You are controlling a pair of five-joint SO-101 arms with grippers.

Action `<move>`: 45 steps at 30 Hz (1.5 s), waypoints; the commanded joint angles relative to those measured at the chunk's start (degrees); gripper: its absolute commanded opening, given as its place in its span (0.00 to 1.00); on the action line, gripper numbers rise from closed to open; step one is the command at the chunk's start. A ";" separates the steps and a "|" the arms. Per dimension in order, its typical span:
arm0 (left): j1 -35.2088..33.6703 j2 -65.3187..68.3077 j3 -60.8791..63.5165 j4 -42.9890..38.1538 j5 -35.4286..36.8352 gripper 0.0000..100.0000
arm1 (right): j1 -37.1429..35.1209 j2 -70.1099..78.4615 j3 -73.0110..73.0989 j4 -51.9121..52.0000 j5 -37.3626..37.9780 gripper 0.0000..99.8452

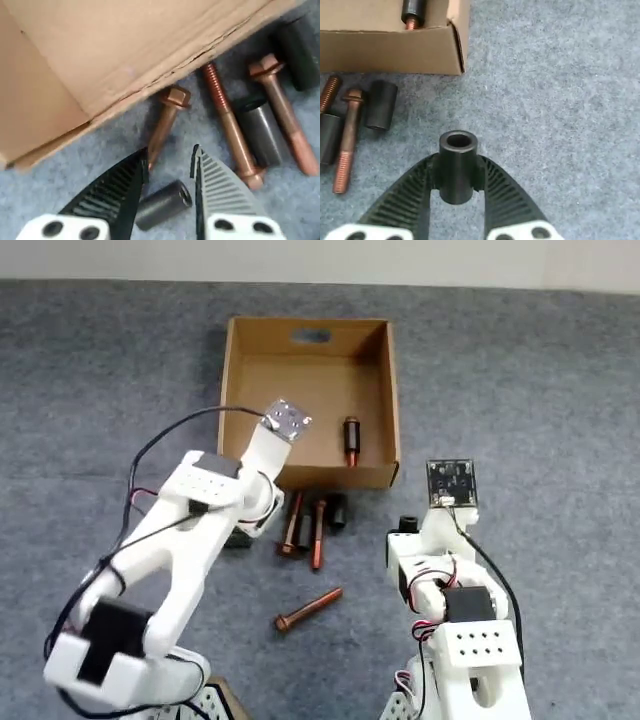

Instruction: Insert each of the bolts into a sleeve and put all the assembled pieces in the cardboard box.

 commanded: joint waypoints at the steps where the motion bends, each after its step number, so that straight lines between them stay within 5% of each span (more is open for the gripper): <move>1: 0.48 1.89 -2.33 -3.25 -0.44 0.16 | 0.48 -0.75 -0.31 -1.01 -0.44 0.01; 11: 0.40 3.65 -2.15 -7.03 -0.53 0.16 | 0.48 -0.75 -0.22 -1.01 -0.44 0.01; 21: 0.57 3.65 0.48 -6.68 -9.05 0.15 | 0.48 -0.75 -0.22 -1.01 -0.44 0.01; 28: 0.84 3.38 3.12 -6.51 -13.36 0.02 | 0.48 -0.75 -0.13 -1.01 -0.44 0.01; 37: 0.31 1.71 1.45 2.29 -16.62 0.03 | 0.57 -0.75 -0.13 -1.01 -0.44 0.01; 45: -0.13 -12.88 -3.21 15.56 -17.05 0.03 | 0.57 -0.75 -0.13 -1.01 -0.44 0.01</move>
